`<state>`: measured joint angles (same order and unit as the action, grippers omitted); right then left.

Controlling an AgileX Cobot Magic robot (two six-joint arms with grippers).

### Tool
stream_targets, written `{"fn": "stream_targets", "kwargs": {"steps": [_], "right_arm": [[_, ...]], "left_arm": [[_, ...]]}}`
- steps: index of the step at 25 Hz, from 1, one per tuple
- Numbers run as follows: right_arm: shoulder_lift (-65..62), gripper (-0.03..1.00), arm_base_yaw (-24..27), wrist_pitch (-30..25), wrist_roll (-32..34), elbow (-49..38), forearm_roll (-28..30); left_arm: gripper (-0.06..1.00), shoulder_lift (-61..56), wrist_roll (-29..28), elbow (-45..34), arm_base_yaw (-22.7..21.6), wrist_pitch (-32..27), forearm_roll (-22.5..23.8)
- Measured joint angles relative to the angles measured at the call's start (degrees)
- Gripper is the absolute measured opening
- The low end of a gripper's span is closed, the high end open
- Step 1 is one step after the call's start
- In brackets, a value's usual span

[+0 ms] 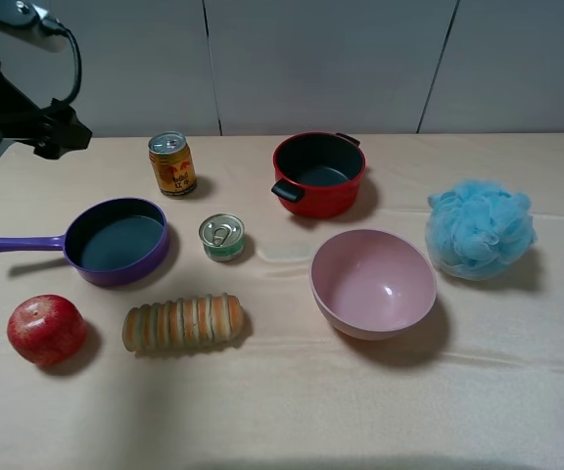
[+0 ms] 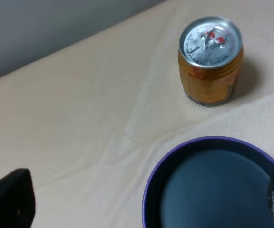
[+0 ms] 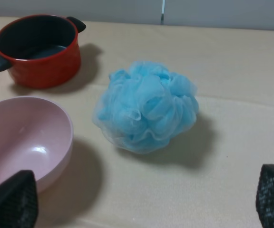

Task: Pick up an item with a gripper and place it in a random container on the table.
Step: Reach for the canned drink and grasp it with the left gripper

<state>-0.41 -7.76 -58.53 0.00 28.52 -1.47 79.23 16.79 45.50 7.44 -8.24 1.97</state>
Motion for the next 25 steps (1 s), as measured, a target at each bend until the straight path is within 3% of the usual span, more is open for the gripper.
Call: {"fn": "stream_targets", "kwargs": {"steps": [16,25], "right_arm": [[0.00,0.69,0.00,0.00,0.00,0.00,0.00],[0.00,0.69,0.00,0.00,0.00,0.00,0.00]], "left_arm": [[0.99,14.85,2.38,8.81,0.29,4.93,0.18],[0.99,23.54,2.99,15.86,6.00,5.04,0.18]]}}
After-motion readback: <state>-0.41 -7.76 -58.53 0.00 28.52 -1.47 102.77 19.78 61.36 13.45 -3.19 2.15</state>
